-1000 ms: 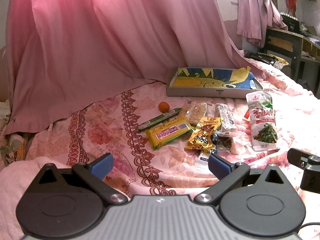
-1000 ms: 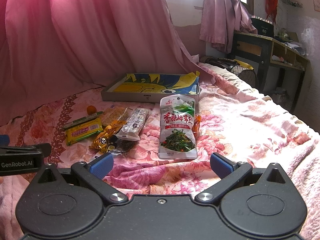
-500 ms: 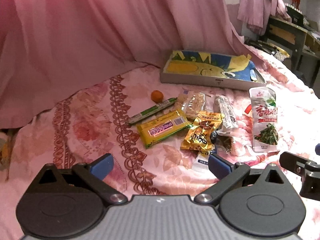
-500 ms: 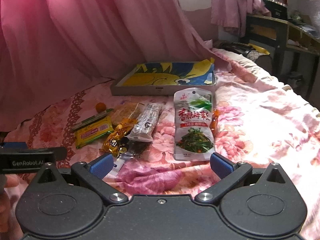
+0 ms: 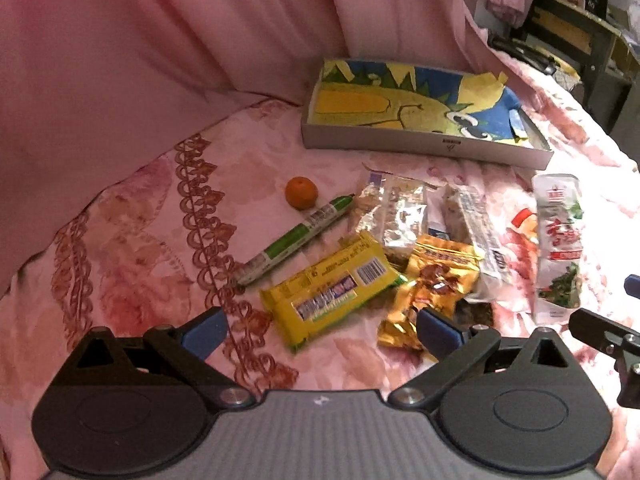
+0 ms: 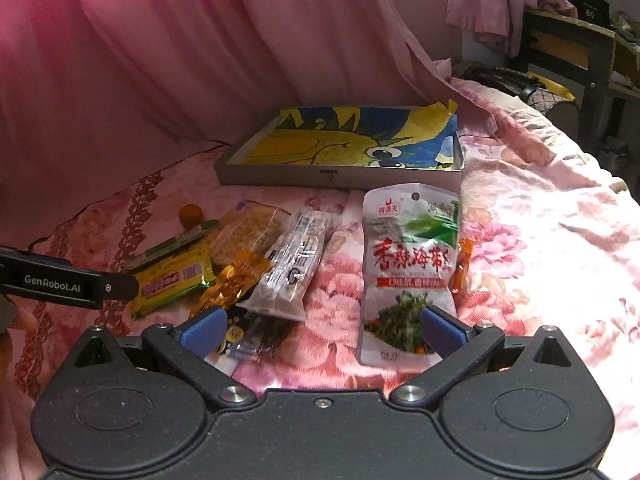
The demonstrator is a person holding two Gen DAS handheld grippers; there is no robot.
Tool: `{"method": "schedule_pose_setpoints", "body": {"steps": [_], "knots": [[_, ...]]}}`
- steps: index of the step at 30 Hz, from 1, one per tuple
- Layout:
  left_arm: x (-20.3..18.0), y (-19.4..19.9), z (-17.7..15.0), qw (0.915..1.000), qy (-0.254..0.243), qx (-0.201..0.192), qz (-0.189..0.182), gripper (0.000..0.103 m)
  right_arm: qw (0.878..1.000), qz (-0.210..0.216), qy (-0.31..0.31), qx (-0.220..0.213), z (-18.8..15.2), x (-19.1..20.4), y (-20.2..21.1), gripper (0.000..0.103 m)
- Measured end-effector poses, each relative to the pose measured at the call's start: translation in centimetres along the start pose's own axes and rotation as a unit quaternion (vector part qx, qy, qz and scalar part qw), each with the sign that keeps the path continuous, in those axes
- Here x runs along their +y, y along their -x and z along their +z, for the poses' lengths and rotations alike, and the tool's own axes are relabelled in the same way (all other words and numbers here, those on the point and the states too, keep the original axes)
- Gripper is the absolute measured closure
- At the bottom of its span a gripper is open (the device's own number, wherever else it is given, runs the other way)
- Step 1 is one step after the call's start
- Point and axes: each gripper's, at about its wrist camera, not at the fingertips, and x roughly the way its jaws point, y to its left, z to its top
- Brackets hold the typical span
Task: Organize snacks
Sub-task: 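Grasp the yellow wafer bar with the left tool while the right tool grasps the white-wrapped bar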
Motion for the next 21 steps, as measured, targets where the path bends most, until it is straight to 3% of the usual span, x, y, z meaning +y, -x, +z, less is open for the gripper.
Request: {"method": "schedule_pose_setpoints", "body": {"steps": [4, 10, 16, 21], "knots": [[0.5, -1.9, 1.3, 0.9996, -0.029, 0.0, 0.003, 0.0, 1.0, -0.006, 0.004, 0.006, 0.7, 0.2, -1.8, 0.0], [1.2, -4.1, 2.2, 0.9964, -0.081, -0.007, -0.025, 0.0, 1.0, 0.018, -0.007, 0.015, 1.5, 0.3, -4.5, 0.001], [1.1, -4.5, 2.0, 0.9908, -0.132, -0.029, -0.001, 0.0, 0.988, 0.119, -0.084, 0.055, 2.5, -0.7, -8.0, 0.0], [0.9, -4.8, 1.9, 0.9865, -0.158, -0.032, -0.031, 0.0, 0.983, 0.135, -0.113, 0.059, 3.5, -0.8, -10.0, 0.001]]}}
